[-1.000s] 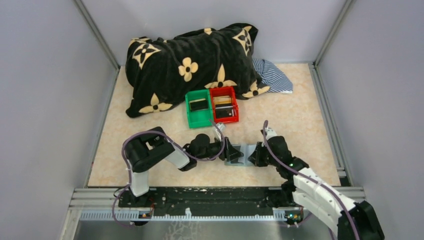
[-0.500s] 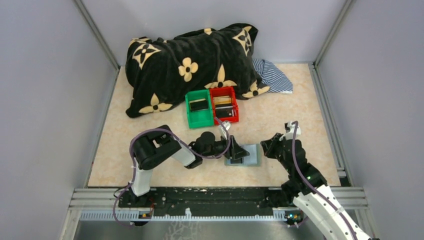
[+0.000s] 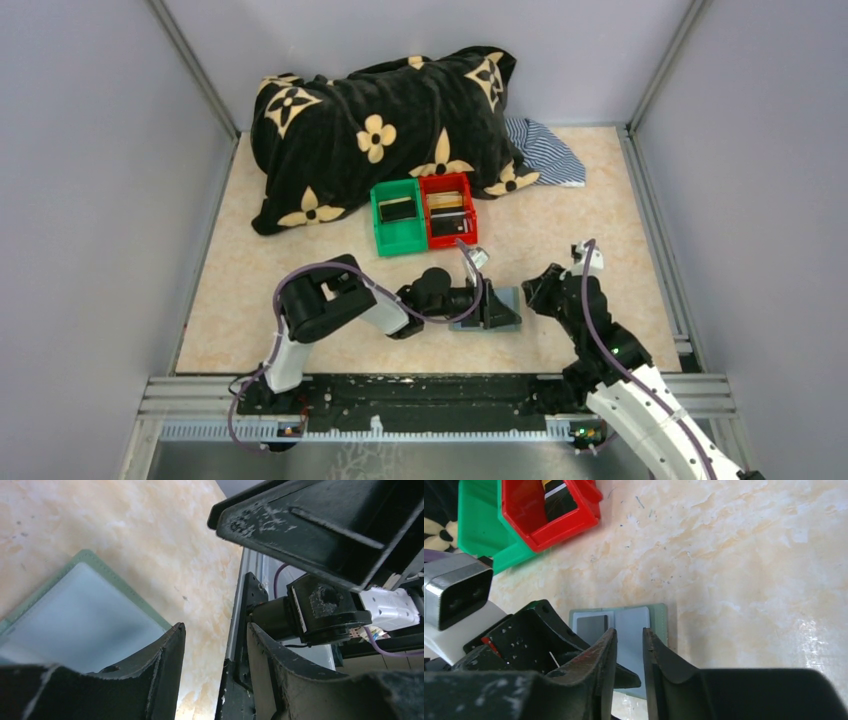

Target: Take the credit cards out of the card holder

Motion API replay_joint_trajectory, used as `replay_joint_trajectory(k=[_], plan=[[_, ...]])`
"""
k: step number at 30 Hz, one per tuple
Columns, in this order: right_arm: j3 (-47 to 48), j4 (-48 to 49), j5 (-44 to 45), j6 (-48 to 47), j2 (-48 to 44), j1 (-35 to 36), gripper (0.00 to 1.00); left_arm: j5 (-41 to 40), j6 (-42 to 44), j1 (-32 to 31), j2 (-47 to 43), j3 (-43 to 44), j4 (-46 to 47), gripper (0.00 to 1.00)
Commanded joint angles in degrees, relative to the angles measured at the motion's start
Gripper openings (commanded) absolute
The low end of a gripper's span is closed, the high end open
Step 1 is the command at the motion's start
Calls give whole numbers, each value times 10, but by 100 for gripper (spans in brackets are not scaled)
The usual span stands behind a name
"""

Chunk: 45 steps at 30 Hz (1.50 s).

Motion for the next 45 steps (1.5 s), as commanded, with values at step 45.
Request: replay_joint_trajectory(k=[45], plan=[[-149, 303, -250, 38, 175, -18, 20, -98, -34, 56, -60, -242, 93, 45]])
